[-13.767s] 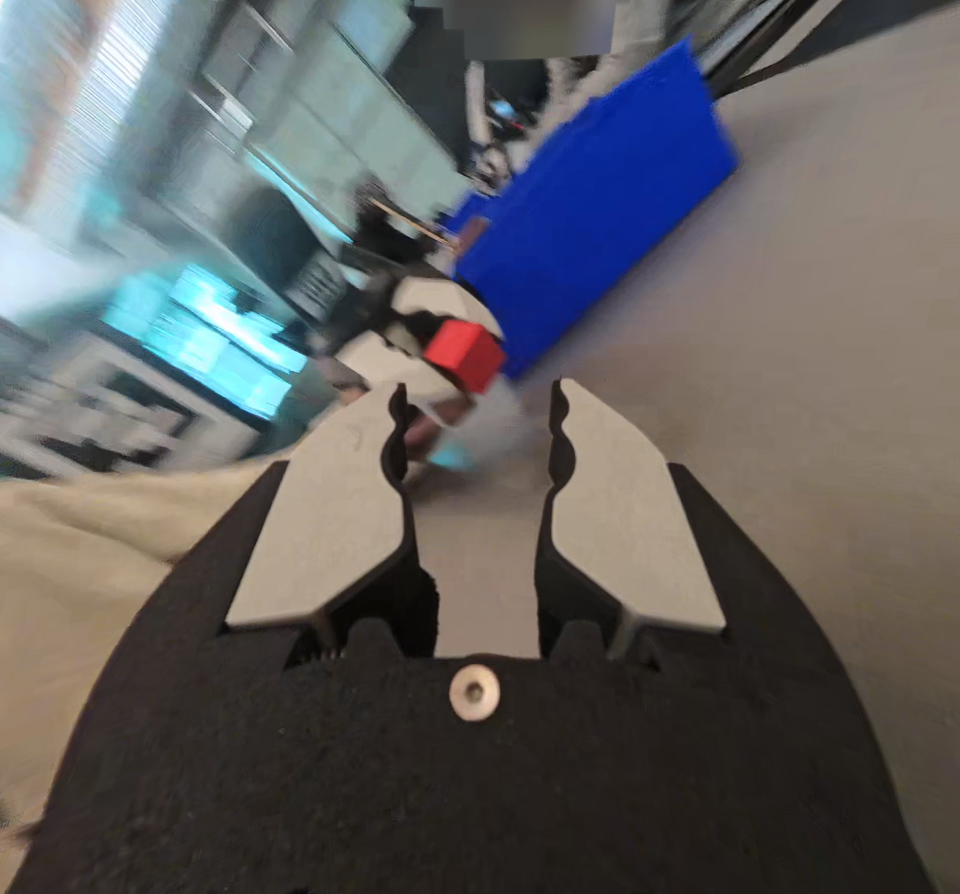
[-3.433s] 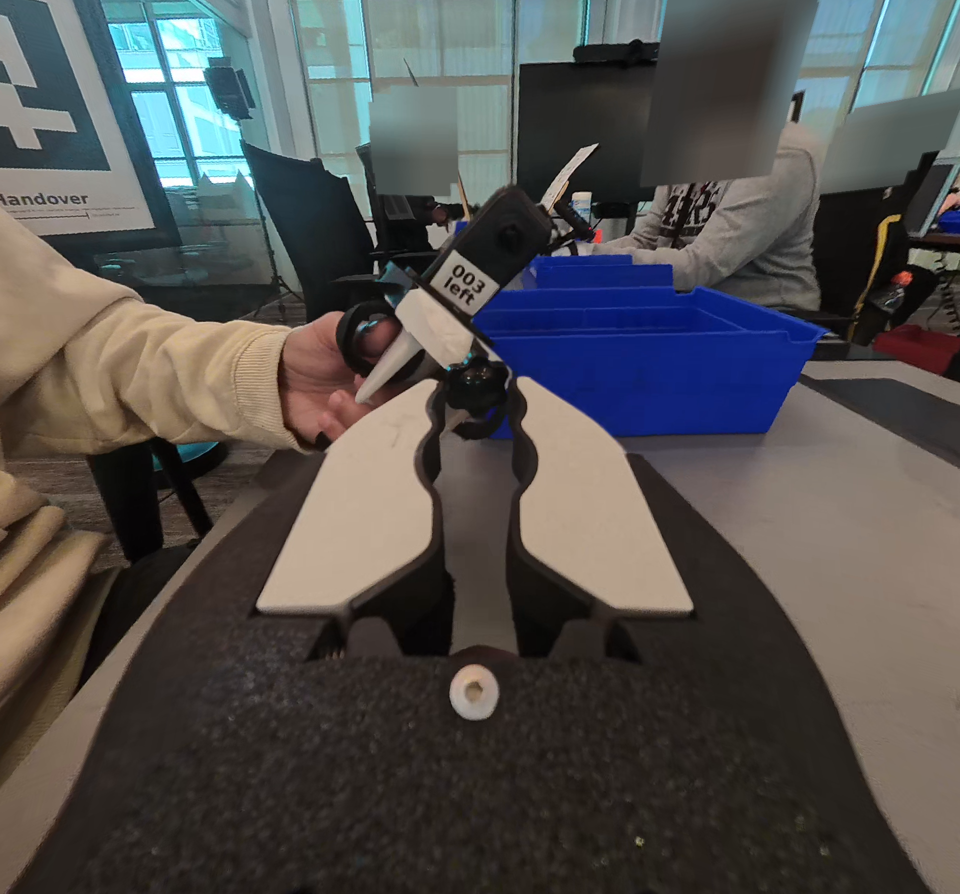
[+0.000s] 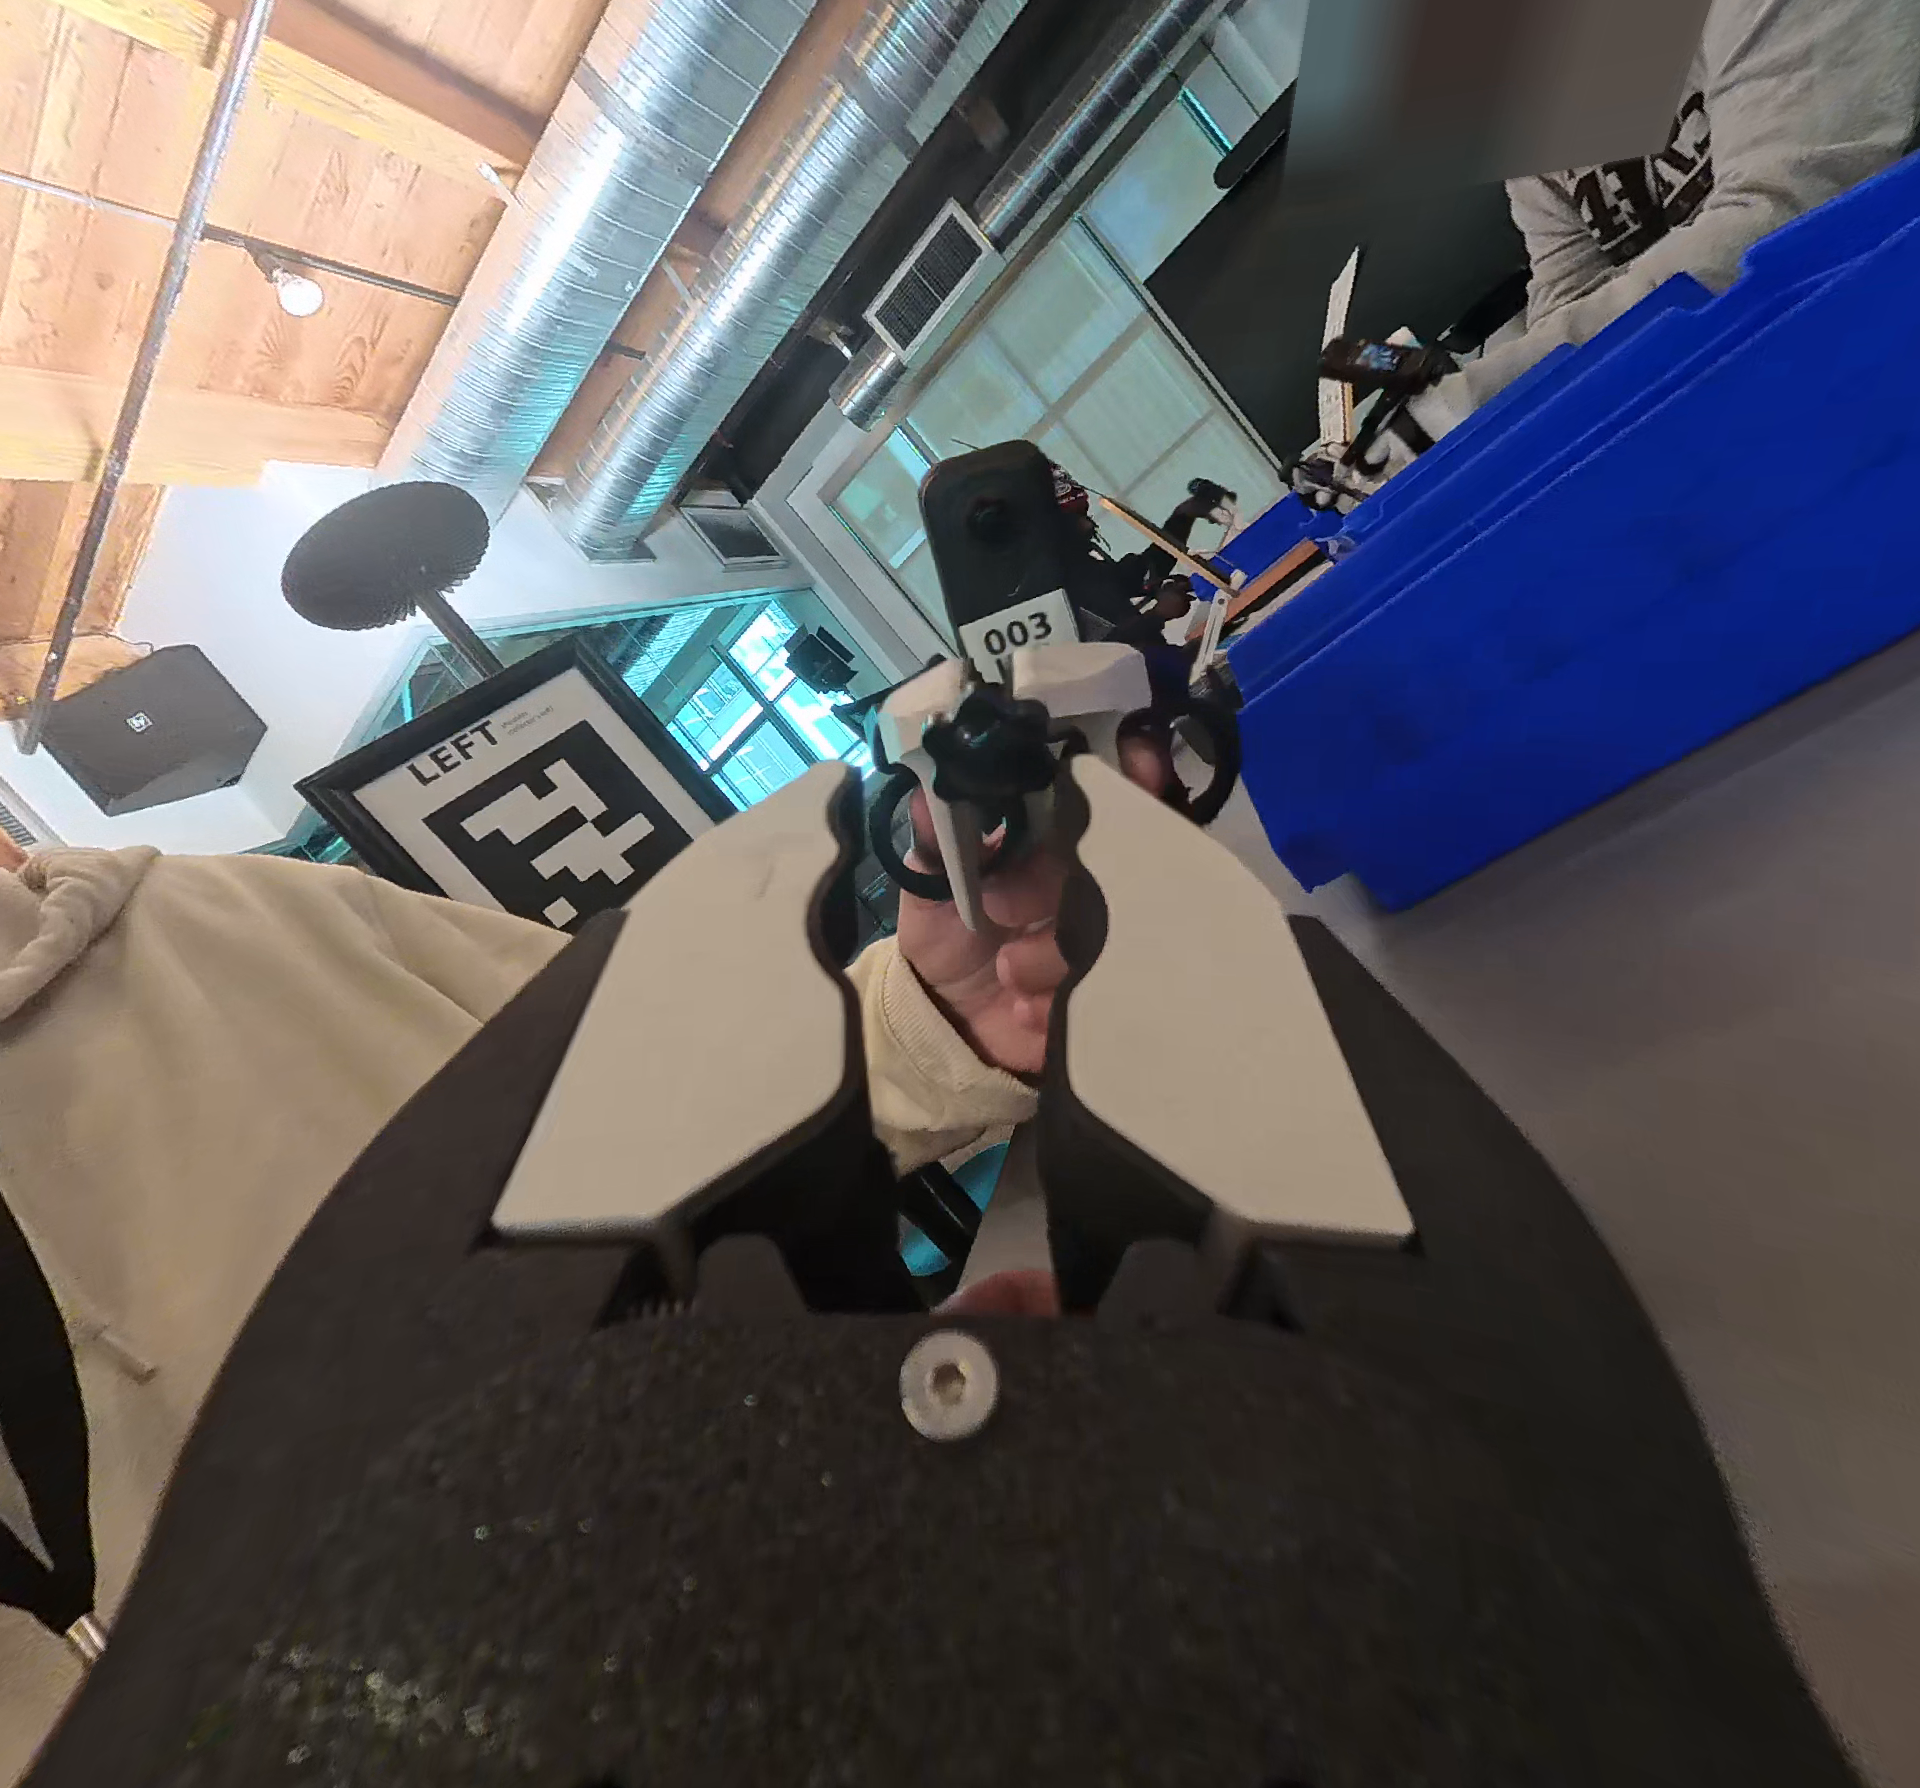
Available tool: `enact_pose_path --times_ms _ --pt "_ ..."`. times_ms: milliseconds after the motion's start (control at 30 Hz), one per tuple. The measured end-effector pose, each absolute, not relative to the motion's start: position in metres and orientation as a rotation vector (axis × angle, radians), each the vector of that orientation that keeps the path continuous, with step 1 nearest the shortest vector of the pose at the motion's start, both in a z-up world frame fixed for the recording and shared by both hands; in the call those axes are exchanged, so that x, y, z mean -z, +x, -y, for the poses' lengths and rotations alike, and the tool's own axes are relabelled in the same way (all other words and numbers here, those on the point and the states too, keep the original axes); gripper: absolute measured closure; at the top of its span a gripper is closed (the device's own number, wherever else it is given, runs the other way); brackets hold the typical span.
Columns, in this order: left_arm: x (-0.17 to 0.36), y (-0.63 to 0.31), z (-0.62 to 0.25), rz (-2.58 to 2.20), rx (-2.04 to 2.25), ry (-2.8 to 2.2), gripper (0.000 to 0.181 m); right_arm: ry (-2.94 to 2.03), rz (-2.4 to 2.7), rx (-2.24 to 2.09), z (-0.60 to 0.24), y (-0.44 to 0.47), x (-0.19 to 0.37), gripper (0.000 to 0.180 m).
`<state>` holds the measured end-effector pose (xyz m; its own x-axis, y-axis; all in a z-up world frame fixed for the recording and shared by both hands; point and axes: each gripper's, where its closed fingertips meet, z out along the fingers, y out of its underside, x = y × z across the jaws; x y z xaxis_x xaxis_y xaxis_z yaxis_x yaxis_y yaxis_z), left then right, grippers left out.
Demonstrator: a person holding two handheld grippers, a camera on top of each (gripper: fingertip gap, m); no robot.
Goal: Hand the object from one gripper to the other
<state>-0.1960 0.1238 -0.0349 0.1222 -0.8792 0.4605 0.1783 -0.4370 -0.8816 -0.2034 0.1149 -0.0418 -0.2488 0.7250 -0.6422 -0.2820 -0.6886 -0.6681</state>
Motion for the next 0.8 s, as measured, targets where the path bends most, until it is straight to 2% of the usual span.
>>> enact_pose_path --times_ms 100,367,433,500,567,667,800 --pt "0.036 -0.195 -0.123 -0.735 1.462 -1.498 0.176 -1.373 0.553 -1.978 -0.118 -0.204 0.046 0.158" --pt "0.043 -0.194 -0.124 -0.772 1.393 -1.507 0.175 -1.402 0.617 -1.922 -0.12 -0.203 0.053 0.159" --pt "0.046 -0.195 -0.126 -0.773 1.395 -1.529 0.16 -1.465 0.66 -1.791 -0.127 -0.202 0.061 0.159" --pt "0.052 -0.197 -0.131 -0.772 1.359 -1.565 0.156 -1.573 0.736 -1.553 -0.14 -0.195 0.074 0.158" --pt "0.065 -0.199 -0.138 -0.785 1.277 -1.642 0.156 -1.664 0.855 -1.13 -0.161 -0.179 0.09 0.158" --pt "0.084 -0.198 -0.147 -0.76 1.218 -1.758 0.154 -1.606 1.082 -0.449 -0.18 -0.155 0.095 0.158" --pt "0.091 -0.196 -0.157 -0.684 1.171 -1.819 0.153 -1.459 1.282 0.092 -0.178 -0.156 0.096 0.158"
